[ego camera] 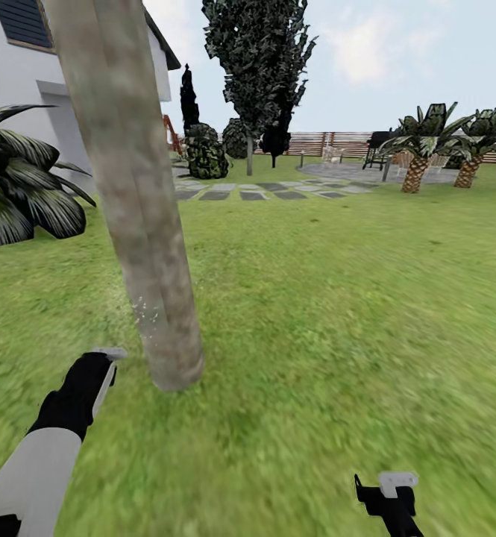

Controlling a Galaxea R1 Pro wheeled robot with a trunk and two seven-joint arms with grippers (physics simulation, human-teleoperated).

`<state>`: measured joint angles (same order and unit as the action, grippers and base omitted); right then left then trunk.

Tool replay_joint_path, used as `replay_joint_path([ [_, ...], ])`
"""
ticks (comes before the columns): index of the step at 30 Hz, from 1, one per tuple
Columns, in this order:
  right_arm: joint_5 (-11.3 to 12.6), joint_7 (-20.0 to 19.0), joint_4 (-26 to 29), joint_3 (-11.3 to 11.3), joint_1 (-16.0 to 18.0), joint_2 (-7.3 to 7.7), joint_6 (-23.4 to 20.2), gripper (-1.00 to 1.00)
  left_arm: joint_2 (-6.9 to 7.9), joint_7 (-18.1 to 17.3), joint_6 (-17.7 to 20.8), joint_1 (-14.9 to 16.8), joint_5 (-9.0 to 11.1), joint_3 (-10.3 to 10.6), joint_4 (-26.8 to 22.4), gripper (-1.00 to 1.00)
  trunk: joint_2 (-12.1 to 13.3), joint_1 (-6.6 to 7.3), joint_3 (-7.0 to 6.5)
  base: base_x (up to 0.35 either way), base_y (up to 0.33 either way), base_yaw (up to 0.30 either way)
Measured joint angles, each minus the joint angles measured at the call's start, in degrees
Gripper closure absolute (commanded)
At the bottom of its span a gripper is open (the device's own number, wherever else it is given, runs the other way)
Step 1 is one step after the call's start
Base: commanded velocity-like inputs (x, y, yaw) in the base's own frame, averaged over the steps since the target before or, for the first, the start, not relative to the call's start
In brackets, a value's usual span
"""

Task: In the garden, pick up the pesticide atomizer on the floor and spray pesticide onto both trees until each tree trunk is fully covered.

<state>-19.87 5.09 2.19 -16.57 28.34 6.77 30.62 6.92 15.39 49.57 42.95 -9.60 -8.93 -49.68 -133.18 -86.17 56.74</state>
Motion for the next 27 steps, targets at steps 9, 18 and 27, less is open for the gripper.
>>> replay_joint_path([
  [9,0.0,0.0,0.0,0.0,0.0,0.0,0.0,-1.0,-0.34,0.1,-0.1,-0.1,-0.1,0.0,-0.1,1.0,0.0,-0.01,0.0,0.077,-0.256,0.0],
  [18,0.0,0.0,0.0,0.0,0.0,0.0,0.0,-1.0,-0.22,0.3,0.0,-0.1,-0.3,-0.1,-0.7,1.0,0.0,-0.01,0.0,0.001,-0.274,0.073],
  [27,0.0,0.0,0.0,0.0,0.0,-0.01,0.0,-1.0,-0.22,0.4,0.0,-0.1,-0.3,-0.1,-0.8,1.0,0.0,-0.01,0.0,0.0,-0.275,0.271],
])
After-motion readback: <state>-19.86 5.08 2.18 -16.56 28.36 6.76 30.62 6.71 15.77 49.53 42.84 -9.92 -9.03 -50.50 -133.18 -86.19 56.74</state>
